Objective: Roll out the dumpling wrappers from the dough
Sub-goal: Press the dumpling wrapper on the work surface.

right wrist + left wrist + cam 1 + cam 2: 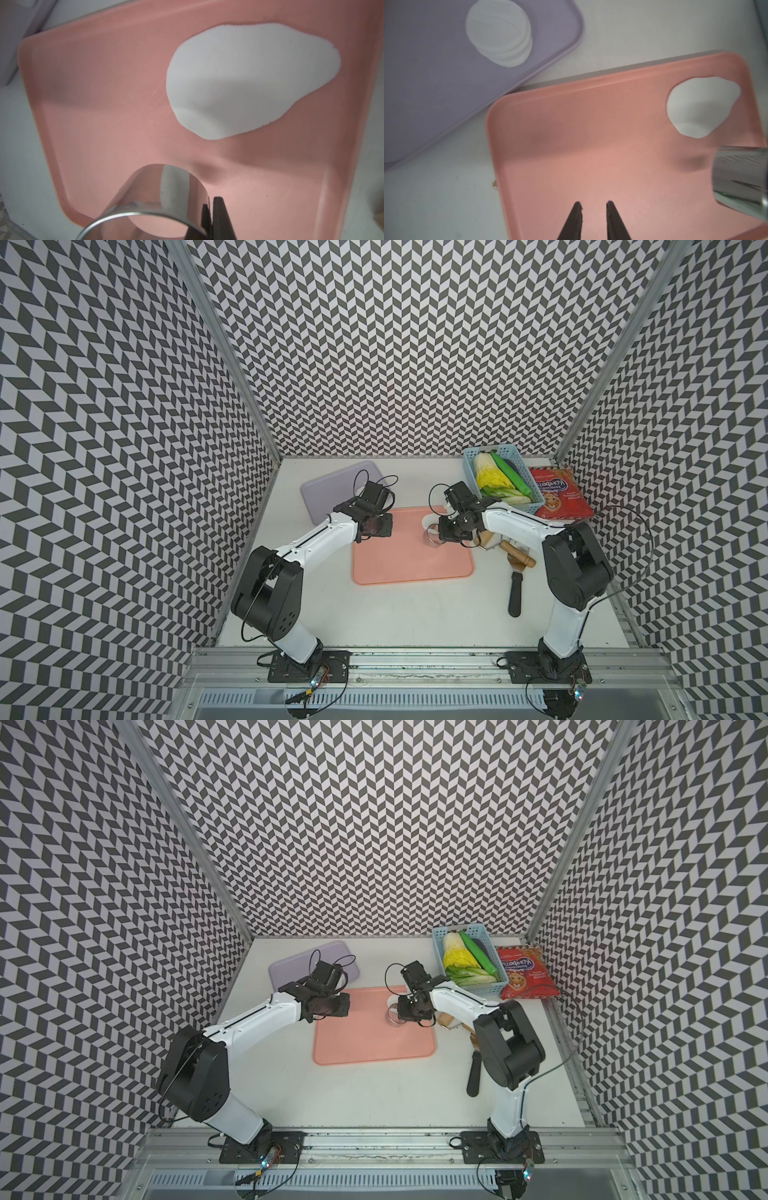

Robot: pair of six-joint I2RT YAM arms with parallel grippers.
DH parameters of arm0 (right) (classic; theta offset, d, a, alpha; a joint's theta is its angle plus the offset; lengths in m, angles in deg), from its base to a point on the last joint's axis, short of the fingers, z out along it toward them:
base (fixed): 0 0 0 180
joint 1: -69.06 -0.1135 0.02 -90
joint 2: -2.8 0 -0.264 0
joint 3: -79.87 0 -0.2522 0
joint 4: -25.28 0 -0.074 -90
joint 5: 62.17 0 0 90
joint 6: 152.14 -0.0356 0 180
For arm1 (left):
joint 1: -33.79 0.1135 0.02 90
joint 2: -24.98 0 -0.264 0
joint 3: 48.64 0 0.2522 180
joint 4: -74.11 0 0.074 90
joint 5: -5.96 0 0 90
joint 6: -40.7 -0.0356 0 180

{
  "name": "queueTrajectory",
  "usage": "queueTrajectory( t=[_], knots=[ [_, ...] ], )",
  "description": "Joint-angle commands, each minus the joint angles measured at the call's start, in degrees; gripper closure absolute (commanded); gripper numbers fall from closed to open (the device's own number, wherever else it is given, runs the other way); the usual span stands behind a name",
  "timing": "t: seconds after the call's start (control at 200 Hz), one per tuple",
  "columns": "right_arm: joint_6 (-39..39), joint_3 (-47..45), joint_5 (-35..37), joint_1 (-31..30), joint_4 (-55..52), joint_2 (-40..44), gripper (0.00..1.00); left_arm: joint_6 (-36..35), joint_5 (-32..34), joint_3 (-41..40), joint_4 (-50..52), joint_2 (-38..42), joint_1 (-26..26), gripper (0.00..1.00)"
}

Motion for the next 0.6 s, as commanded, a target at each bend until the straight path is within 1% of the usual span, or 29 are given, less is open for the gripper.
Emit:
queueTrajectory(
  t=[0.0, 0.17, 0.305, 0.371, 0.456, 0.501, 0.591],
  knots=[
    [1.85, 2.13, 3.24, -1.35, -2.18, -2.33, 1.0, -1.1, -7.45, 1.48, -2.92, 0.97, 0.17, 0.76],
    [2.07, 2.78, 3.32, -2.45, -2.49, -4.57, 1.0, -0.68, -9.28, 1.09, -3.76, -0.22, 0.18, 0.75],
    [2.43, 2.96, 1.96, -2.63, -2.9, -5.0, 0.9, 0.02, -10.39, -0.12, -4.91, -1.16, 0.2, 0.73],
    [2.43, 3.02, 1.52, -2.59, -3.19, -4.71, 0.81, 0.39, -10.97, -0.52, -5.46, -1.53, 0.15, 0.72],
    [2.44, 3.09, 0.52, -2.5, -3.29, -3.75, 0.71, 0.74, -12.21, -0.82, -6.23, -2.05, 0.14, 0.71],
    [2.3, 3.11, 0.01, -2.46, -3.12, -3.1, 0.68, 0.85, -12.69, -0.74, -6.45, -2.38, 0.1, 0.7],
    [1.92, 3.27, -0.25, -2.28, -3.1, -1.93, 0.68, 0.93, -13.35, -0.47, -6.63, -3.1, -0.03, 0.69]
  ],
)
